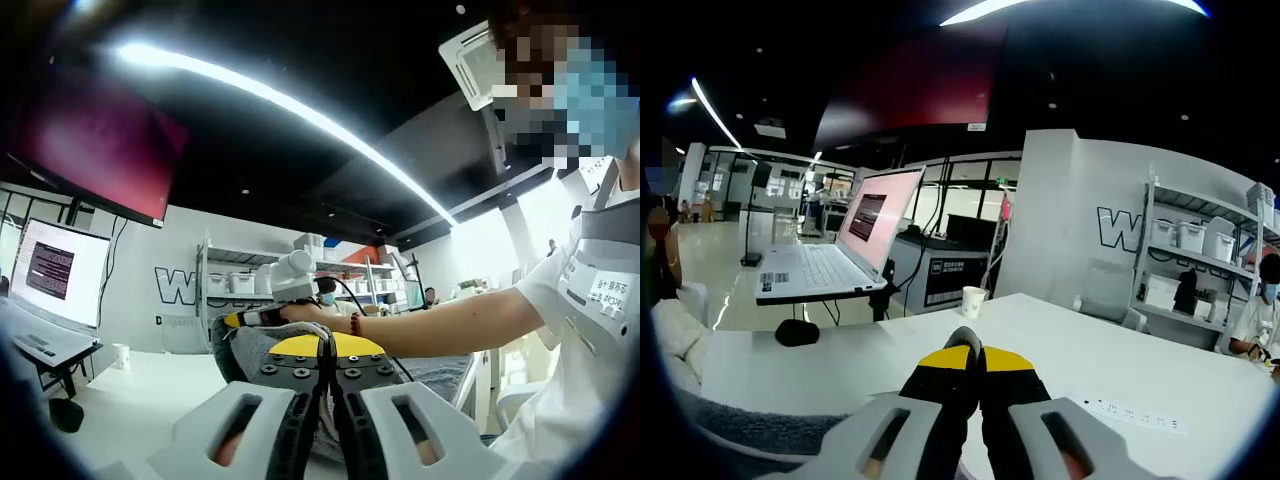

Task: Open the folded towel by lifting each exposed corner and separating the folded layers until the towel lies flat within the target outline without major curled edges

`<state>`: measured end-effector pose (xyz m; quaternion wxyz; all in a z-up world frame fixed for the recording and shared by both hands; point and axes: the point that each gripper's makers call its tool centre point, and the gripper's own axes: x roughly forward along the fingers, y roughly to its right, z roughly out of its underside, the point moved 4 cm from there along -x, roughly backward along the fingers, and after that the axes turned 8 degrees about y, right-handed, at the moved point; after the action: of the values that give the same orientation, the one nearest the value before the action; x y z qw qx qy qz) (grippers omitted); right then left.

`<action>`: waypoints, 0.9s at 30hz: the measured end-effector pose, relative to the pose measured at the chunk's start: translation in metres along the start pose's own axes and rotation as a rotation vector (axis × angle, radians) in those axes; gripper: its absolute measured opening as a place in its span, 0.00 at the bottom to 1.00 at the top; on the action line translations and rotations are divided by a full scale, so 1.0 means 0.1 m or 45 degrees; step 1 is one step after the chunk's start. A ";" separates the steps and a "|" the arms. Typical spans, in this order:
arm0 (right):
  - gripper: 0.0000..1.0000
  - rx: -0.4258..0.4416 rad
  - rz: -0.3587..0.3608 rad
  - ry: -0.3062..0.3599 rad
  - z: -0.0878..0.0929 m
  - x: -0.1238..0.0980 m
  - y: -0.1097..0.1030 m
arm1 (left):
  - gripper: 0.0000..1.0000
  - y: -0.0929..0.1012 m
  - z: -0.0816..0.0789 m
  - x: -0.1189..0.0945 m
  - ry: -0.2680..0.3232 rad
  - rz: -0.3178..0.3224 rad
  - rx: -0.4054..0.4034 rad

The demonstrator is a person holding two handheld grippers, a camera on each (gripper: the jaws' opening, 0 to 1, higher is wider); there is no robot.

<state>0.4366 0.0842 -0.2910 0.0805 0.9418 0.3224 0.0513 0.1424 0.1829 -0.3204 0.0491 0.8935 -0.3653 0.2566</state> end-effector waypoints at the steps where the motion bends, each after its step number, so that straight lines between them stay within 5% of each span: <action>1: 0.00 0.000 -0.002 -0.002 0.01 0.01 -0.02 | 0.00 -0.01 0.00 -0.01 -0.001 -0.003 -0.001; 27: 0.00 0.049 -0.037 -0.030 0.24 0.17 -0.20 | 0.01 -0.09 0.10 -0.17 -0.040 -0.070 0.009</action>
<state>0.4420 0.1076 -0.3178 0.0668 0.9390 0.3358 0.0326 0.1424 0.1971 -0.3362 0.0471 0.9072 -0.3404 0.2426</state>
